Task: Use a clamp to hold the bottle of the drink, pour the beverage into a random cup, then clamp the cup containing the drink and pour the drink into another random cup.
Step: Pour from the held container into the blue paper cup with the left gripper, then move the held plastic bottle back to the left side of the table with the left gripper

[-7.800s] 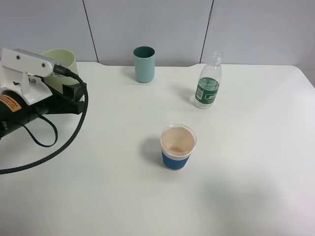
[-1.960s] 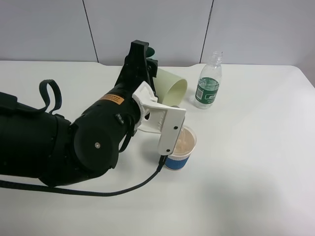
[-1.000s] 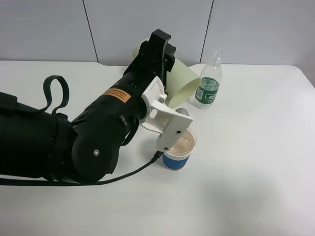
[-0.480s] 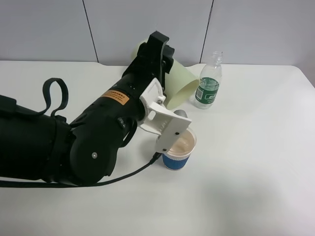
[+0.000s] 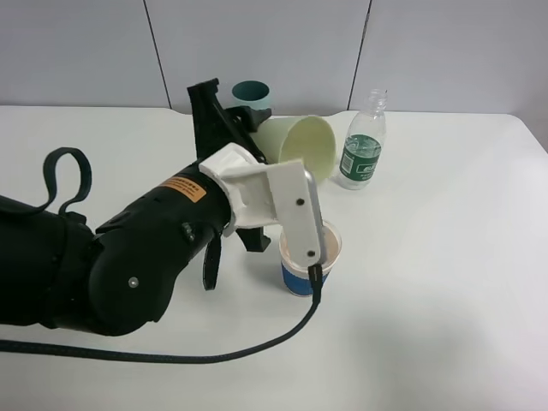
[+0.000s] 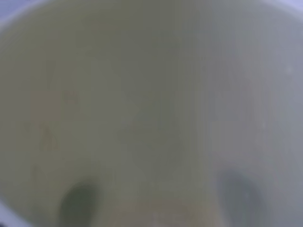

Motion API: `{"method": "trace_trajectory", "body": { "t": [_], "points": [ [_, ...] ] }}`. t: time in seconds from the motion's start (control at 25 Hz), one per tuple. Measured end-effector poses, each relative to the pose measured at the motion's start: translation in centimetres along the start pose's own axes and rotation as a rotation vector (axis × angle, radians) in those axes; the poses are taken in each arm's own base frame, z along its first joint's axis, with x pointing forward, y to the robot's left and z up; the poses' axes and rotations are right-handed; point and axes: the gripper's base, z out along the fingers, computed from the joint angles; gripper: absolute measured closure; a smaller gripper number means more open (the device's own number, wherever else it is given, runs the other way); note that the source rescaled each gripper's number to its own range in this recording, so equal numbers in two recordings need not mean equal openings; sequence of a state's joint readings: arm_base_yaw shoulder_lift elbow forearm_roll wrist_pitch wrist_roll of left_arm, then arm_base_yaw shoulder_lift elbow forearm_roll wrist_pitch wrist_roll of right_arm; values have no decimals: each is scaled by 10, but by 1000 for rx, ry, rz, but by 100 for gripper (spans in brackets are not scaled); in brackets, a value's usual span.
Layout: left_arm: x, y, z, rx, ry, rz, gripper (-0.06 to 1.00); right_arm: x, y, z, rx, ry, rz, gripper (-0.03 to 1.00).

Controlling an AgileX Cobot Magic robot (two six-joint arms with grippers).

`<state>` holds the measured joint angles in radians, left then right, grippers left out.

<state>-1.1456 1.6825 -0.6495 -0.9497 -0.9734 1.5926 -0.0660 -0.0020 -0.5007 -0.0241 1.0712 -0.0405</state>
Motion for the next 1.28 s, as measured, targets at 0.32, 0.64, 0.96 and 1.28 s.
{"method": "trace_trajectory", "body": {
  "t": [0.32, 0.64, 0.96, 1.28],
  "points": [
    [32, 14, 1, 41, -33, -360, 91, 0, 0, 0, 0, 0, 0, -3],
    [81, 26, 4, 73, -52, -638, 91, 0, 0, 0, 0, 0, 0, -3],
    [134, 48, 6, 51, -61, -894, 91, 0, 0, 0, 0, 0, 0, -3],
    [183, 66, -1, 17, 4, -975, 91, 0, 0, 0, 0, 0, 0, -3]
  ]
}}
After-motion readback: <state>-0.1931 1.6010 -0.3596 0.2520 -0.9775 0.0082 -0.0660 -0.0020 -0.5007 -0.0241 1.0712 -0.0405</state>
